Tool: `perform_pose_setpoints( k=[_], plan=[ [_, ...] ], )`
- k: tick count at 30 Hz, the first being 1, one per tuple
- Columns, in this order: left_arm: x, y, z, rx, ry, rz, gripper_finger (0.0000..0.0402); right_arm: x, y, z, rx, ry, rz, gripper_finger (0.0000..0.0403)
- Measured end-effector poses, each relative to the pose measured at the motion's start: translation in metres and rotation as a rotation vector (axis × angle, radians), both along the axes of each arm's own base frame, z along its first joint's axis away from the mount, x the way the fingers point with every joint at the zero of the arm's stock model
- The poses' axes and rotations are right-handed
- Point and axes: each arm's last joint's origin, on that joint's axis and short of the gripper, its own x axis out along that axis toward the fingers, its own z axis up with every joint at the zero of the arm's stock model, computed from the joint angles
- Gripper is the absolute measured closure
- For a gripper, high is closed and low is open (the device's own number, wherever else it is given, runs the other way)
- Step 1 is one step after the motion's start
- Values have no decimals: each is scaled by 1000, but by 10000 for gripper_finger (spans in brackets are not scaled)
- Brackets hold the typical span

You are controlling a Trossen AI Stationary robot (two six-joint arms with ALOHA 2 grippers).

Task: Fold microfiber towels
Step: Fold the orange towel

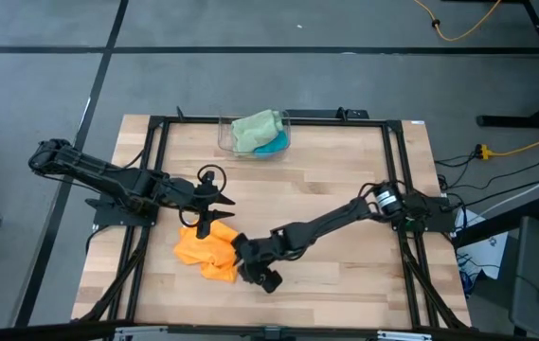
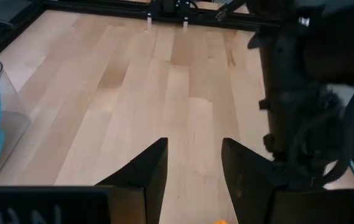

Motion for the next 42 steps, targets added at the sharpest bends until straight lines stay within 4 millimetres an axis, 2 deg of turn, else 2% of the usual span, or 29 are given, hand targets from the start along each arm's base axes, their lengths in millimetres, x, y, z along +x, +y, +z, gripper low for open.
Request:
perform_pose_setpoints(
  k=[3,7,21,29,34,38,42],
  plan=[
    [0,0,0,0,0,0,260,4,1,-6,-10,28,-1,154],
    [0,0,0,0,0,0,260,11,-4,-3,-8,18,-13,154],
    [0,0,0,0,0,0,260,14,-17,-8,19,30,-10,154],
    [0,0,0,0,0,0,260,21,-24,-36,13,52,-28,154],
    [0,0,0,0,0,0,260,21,-29,-40,12,80,-39,157],
    [0,0,0,1,-1,0,260,19,-29,-37,23,98,-58,187],
    [0,0,0,0,0,-1,260,19,-29,-33,17,138,-87,249]
  ],
)
